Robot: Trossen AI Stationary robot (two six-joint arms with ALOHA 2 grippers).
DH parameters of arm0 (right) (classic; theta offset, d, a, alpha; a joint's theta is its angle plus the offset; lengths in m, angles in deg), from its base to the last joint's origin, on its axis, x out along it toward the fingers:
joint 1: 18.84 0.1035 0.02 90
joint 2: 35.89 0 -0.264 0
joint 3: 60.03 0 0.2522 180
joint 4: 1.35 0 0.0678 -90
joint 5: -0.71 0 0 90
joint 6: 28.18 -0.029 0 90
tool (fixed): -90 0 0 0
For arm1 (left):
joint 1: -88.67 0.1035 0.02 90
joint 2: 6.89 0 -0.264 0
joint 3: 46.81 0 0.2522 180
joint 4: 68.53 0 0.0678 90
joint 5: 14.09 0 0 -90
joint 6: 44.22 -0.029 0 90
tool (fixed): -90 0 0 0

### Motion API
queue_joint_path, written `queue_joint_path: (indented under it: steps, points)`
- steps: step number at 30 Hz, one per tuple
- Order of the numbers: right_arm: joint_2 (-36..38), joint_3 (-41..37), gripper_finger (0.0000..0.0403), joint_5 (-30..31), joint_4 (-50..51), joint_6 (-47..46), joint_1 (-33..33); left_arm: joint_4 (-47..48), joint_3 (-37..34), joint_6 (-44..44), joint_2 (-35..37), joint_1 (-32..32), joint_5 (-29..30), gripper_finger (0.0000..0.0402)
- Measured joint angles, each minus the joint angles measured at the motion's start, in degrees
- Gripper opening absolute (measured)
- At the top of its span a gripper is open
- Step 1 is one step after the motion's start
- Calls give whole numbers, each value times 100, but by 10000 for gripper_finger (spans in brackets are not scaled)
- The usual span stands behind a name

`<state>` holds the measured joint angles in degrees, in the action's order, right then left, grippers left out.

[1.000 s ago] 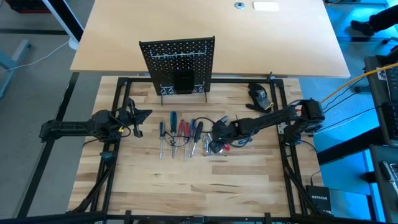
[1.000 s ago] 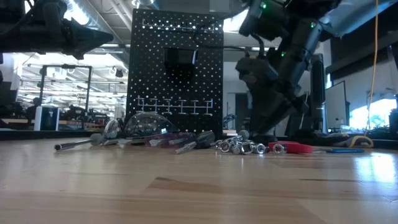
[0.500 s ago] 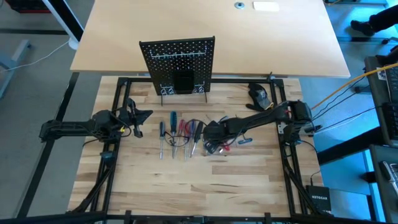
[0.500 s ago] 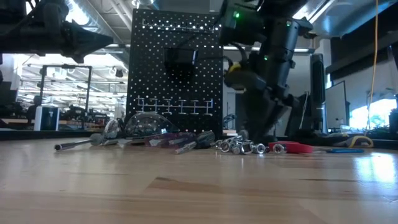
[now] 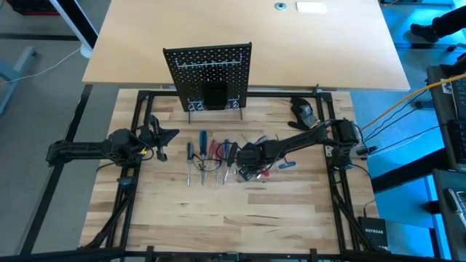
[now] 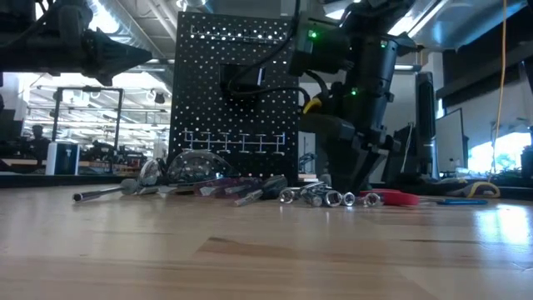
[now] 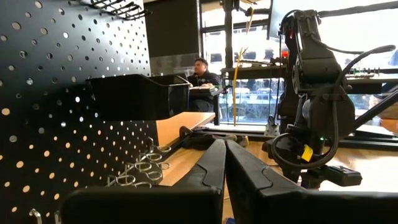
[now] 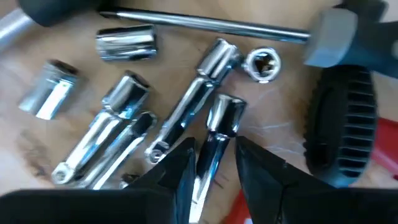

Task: Hang tools onto peg board
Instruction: Put the right metal extension bar into the black bin on the peg board

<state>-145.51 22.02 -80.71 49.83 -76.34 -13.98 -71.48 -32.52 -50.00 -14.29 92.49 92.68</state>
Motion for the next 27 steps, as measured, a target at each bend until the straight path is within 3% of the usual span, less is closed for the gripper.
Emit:
queue_joint_path:
  steps: [6, 15, 27]
  points:
    - [0, 0, 109, 87, 11, 142, -2, 26, -2, 2, 0, 0, -1, 1]
    - [3, -2, 31, 397, -2, 366, -2, 29, -2, 1, 0, 0, 0, 1]
    - [56, 8, 5, 474, 12, 507, -2, 72, -2, -3, 0, -1, -2, 1]
